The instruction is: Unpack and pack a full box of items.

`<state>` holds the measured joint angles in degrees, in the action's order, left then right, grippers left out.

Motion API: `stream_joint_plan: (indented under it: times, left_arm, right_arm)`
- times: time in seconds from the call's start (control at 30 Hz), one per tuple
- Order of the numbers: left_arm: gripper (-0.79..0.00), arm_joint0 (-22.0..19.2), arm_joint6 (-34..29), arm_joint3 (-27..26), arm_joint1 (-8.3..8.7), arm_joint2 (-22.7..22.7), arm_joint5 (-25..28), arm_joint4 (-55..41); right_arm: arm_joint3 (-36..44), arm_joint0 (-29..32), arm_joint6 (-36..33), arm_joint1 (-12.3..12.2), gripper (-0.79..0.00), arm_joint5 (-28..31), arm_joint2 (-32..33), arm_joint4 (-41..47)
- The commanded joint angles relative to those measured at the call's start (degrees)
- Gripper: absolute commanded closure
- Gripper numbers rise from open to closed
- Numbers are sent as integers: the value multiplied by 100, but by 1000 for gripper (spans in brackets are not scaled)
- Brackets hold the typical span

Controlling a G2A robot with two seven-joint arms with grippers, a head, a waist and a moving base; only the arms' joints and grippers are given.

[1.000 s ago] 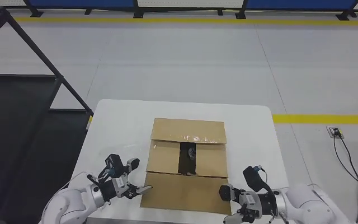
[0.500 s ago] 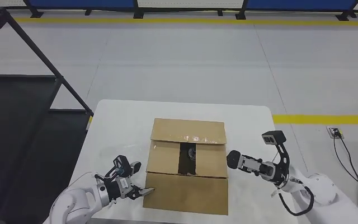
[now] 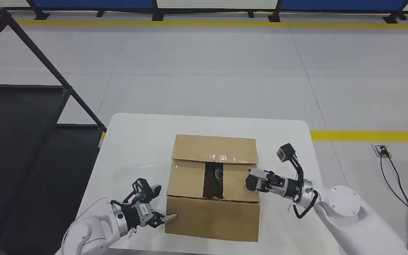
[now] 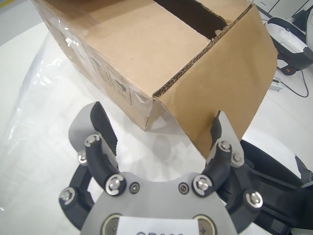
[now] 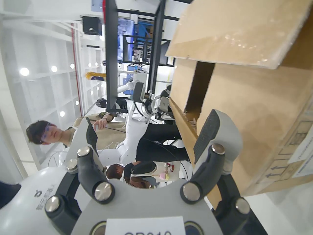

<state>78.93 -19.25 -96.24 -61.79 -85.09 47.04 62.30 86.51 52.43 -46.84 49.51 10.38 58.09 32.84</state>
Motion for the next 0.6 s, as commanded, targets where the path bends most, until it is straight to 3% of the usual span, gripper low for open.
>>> stream_joint_plan:
  times: [0.0, 0.4, 0.57]
  left_arm:
    - [-785, -2, 59, 23, 5, 28, -14, 37]
    - [-785, 35, 257, -23, 47, 53, -64, 28]
    - [-785, 85, 342, -86, 63, 65, -73, 24]
  right_arm:
    - [-232, -250, 84, 86, -785, -251, -177, -6]
    - [-1013, -1130, 1118, 610, -785, 408, -650, 406]
    - [-1129, -1657, 1754, 806, -785, 469, -772, 13]
